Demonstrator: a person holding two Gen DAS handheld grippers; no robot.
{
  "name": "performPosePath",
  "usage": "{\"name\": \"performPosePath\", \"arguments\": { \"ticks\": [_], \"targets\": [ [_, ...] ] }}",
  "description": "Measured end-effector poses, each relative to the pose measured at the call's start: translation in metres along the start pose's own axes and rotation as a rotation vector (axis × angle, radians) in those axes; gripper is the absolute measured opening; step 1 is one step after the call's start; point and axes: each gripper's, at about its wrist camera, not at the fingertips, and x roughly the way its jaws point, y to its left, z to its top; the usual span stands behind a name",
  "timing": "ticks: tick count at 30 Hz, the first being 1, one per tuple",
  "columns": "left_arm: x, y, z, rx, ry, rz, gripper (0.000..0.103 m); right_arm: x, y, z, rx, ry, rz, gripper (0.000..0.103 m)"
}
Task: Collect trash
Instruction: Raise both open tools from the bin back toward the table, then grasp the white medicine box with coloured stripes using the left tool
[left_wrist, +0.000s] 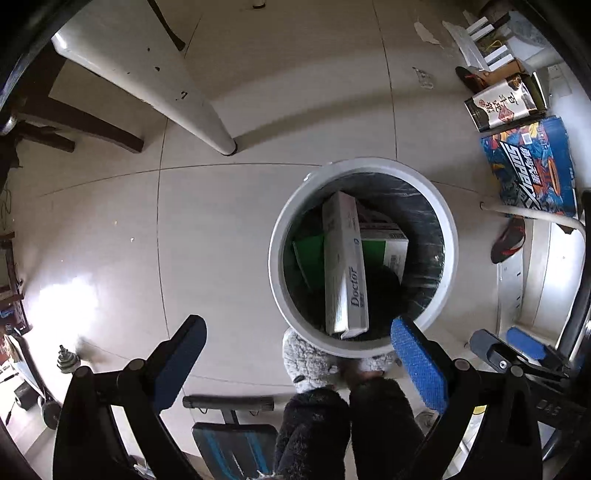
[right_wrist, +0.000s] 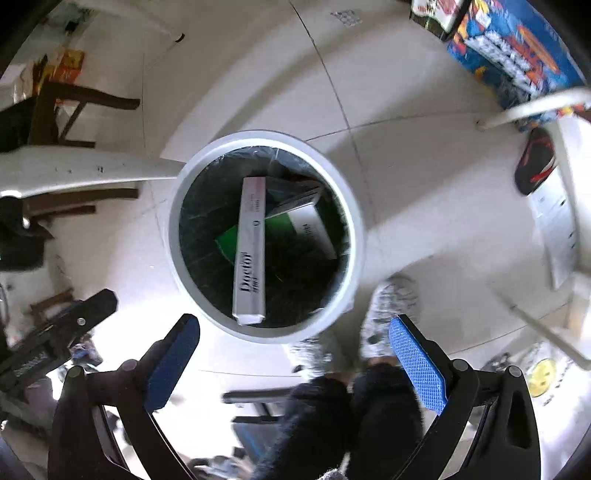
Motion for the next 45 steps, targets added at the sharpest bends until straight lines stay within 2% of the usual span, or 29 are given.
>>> {"name": "performPosePath", "arguments": {
  "ticks": [3, 6, 18, 27, 36, 41, 45],
  "targets": [
    [-0.010, 0.002, -0.008, 0.004, -0.003, 0.020, 0.102, -0.014, 0.003, -0.005, -0.038, -0.023, -0.081, 0.103],
    [-0.024, 0.003, -0.015, -0.005, -0.009, 0.026, 0.102, -0.031, 0.005, -0.012, -0.063, -0.044, -0.126, 0.103],
    [-0.099, 0.004, -0.049, -0.045, -0.037, 0.011, 0.102, -0.122, 0.024, -0.039, -0.125, -0.107, -0.182, 0.103],
    [-0.189, 0.002, -0.081, -0.033, -0.074, -0.002, 0.102, -0.222, 0.049, -0.073, -0.149, -0.153, -0.165, 0.103],
    [-0.300, 0.015, -0.115, -0.021, -0.155, 0.003, 0.102, -0.337, 0.077, -0.112, -0.148, -0.198, -0.126, 0.103],
    [-0.356, 0.019, -0.113, -0.029, -0.255, 0.007, 0.102, -0.400, 0.093, -0.120, -0.129, -0.224, -0.051, 0.103],
    [-0.394, 0.015, -0.089, -0.033, -0.349, 0.018, 0.102, -0.449, 0.100, -0.100, -0.095, -0.291, -0.006, 0.103]
  ]
}}
